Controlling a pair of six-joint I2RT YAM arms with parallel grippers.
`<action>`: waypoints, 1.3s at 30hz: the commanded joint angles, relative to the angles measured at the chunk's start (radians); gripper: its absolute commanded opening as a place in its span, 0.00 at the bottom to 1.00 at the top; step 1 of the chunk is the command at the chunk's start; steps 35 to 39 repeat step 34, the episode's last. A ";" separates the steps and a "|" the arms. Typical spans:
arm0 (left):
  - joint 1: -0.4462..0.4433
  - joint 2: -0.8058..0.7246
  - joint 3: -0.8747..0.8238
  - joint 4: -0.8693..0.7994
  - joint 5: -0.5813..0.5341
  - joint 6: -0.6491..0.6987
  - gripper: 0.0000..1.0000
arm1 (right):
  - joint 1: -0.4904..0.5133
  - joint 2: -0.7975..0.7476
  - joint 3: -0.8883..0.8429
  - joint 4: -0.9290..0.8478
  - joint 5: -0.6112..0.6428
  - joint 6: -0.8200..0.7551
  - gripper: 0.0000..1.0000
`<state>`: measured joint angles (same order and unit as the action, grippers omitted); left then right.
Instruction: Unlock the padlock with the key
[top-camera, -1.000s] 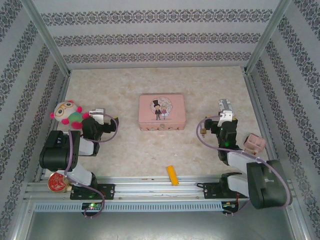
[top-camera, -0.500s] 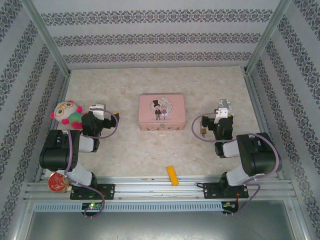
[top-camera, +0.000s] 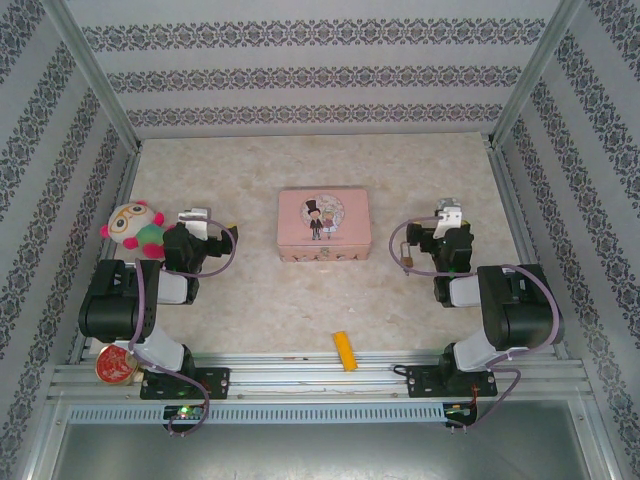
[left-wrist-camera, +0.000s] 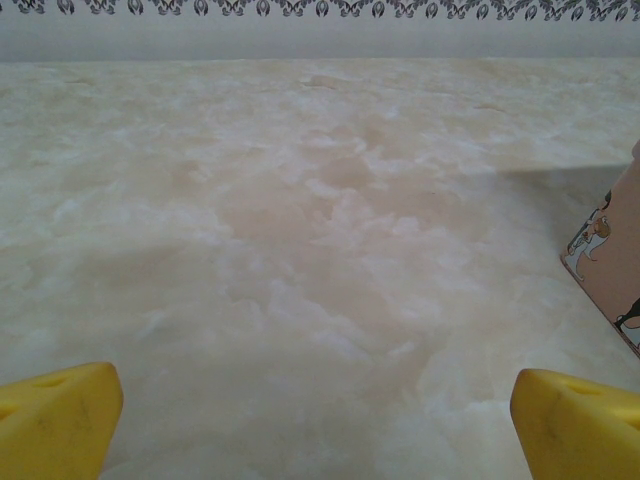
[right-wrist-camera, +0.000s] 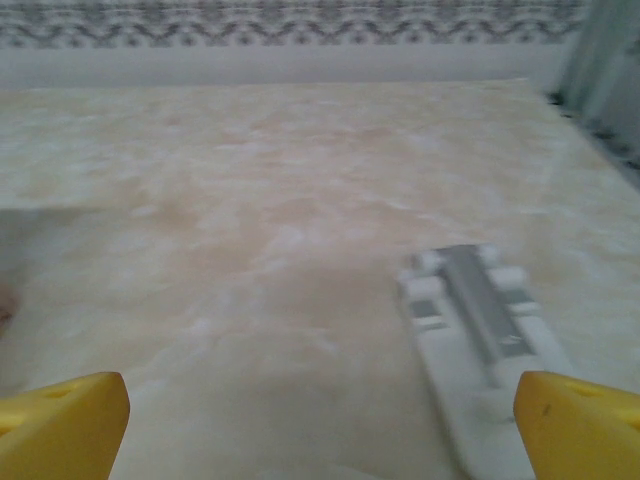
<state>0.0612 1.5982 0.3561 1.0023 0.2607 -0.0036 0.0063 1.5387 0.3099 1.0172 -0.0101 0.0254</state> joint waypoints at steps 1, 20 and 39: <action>0.013 -0.003 0.007 0.001 -0.003 -0.003 0.99 | -0.012 -0.009 0.020 0.000 -0.173 -0.033 0.98; 0.013 -0.003 0.008 -0.001 -0.001 -0.001 0.99 | -0.014 -0.006 0.028 -0.024 -0.136 -0.019 0.98; 0.012 -0.003 0.003 0.007 -0.015 -0.009 0.99 | -0.014 -0.006 0.028 -0.039 -0.106 -0.005 0.98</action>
